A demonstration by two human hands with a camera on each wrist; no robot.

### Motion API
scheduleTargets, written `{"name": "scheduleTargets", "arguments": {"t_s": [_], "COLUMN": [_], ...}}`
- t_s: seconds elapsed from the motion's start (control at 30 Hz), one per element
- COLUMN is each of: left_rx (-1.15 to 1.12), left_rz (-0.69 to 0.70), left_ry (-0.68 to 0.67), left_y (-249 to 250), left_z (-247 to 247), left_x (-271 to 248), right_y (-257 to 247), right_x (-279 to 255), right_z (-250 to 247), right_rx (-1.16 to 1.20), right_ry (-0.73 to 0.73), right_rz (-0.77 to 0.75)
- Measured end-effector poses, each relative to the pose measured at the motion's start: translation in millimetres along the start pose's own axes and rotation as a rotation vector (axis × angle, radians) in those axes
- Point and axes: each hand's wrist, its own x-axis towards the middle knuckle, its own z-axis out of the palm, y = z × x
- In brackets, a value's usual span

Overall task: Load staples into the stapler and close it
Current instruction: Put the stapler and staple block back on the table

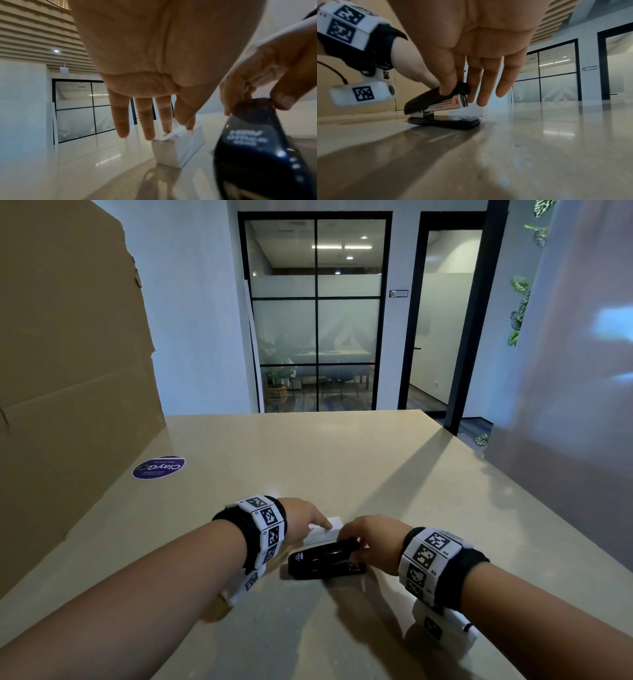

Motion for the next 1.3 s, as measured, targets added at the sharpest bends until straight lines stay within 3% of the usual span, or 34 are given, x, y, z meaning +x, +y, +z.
{"name": "scheduleTargets", "arguments": {"t_s": [0.17, 0.3, 0.47, 0.87, 1.0, 1.3], "left_rx": [-0.018, 0.034, 0.082, -0.033, -0.089, -0.11], "left_rz": [-0.057, -0.139, -0.264, -0.433, -0.436, -0.342], "left_ry": [0.061, 0.084, 0.048, 0.051, 0.074, 0.058], "left_y": [-10, -26, -56, -112, -117, -124], "left_z": [6, 9, 16, 29, 34, 46], "left_x": [-6, -16, -29, -75, -88, -124], "right_y": [-6, -24, -52, -90, -101, -141], "right_x": [4, 4, 11, 57, 85, 150], "right_z": [2, 5, 7, 8, 7, -18], "right_rx": [-0.026, 0.013, -0.03, -0.07, -0.067, -0.265], "right_ry": [0.056, 0.154, -0.001, -0.028, -0.015, -0.053], "right_rz": [-0.015, 0.068, 0.06, -0.09, -0.134, -0.064]}}
